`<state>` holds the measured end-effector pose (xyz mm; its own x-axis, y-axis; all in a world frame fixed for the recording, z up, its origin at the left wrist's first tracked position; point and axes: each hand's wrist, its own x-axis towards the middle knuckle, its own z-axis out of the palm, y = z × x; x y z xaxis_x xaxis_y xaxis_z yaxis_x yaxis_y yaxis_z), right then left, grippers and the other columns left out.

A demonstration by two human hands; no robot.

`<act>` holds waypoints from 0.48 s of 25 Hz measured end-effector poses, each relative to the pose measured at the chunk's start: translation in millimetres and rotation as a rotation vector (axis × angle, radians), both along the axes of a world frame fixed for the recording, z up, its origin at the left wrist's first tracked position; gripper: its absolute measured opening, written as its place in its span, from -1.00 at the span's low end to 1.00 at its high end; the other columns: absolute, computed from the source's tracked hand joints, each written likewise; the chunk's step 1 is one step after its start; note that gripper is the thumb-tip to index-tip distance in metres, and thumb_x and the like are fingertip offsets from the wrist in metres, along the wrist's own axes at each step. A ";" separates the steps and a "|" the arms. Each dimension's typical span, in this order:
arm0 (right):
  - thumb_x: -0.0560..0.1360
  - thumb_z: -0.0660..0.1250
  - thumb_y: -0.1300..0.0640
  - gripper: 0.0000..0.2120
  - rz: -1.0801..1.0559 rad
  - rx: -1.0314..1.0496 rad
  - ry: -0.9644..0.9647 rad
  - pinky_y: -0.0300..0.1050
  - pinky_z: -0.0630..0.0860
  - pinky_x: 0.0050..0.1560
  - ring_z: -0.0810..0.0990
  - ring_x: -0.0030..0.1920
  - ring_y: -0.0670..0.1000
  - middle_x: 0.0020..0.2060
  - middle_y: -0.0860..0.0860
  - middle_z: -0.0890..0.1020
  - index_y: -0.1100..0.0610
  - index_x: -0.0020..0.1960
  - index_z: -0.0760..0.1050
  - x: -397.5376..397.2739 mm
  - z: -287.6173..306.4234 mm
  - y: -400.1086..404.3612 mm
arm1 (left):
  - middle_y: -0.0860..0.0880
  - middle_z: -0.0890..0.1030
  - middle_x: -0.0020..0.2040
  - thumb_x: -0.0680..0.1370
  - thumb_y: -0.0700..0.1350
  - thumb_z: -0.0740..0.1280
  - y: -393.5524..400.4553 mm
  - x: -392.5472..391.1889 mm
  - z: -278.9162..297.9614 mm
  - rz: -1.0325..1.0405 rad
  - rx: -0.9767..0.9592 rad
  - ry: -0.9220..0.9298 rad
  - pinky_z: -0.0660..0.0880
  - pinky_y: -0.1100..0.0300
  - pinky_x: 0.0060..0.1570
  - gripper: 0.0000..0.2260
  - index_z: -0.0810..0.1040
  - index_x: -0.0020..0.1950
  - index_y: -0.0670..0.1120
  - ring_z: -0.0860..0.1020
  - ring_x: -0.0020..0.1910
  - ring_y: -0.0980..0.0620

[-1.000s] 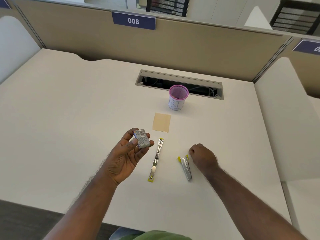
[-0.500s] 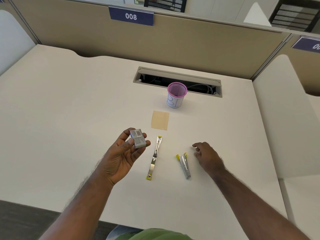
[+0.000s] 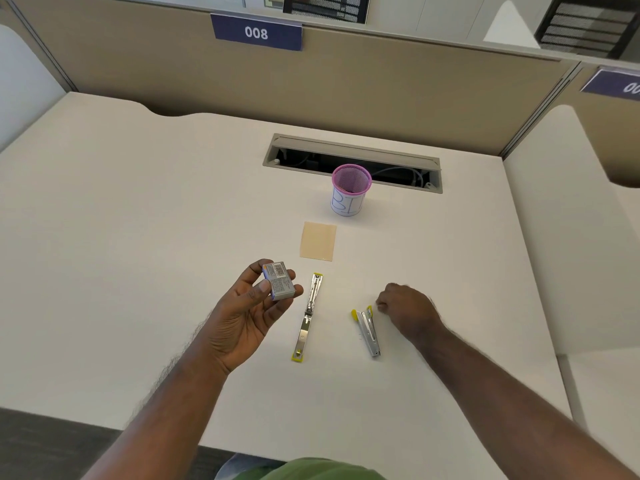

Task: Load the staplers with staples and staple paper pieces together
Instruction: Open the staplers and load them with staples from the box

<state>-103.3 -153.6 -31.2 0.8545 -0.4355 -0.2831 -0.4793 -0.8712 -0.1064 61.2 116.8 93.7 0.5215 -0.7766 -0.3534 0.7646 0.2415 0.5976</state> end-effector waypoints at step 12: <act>0.61 0.12 0.19 -0.80 0.169 -0.175 0.129 -0.08 0.45 -0.19 0.56 -0.01 0.03 0.00 -0.02 0.54 0.07 0.01 0.53 14.8 4.2 -3.9 | -0.16 0.67 0.03 0.52 -0.25 0.21 6.4 0.7 -2.8 0.018 -0.012 0.018 0.64 0.19 -0.08 -0.78 0.51 0.12 -0.08 0.68 -0.01 -0.16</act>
<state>-88.5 -157.5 -27.0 0.8810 -0.3416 -0.3275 -0.3253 -0.9398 0.1050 61.9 123.2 90.9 0.5294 -0.7711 -0.3538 0.7705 0.2625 0.5809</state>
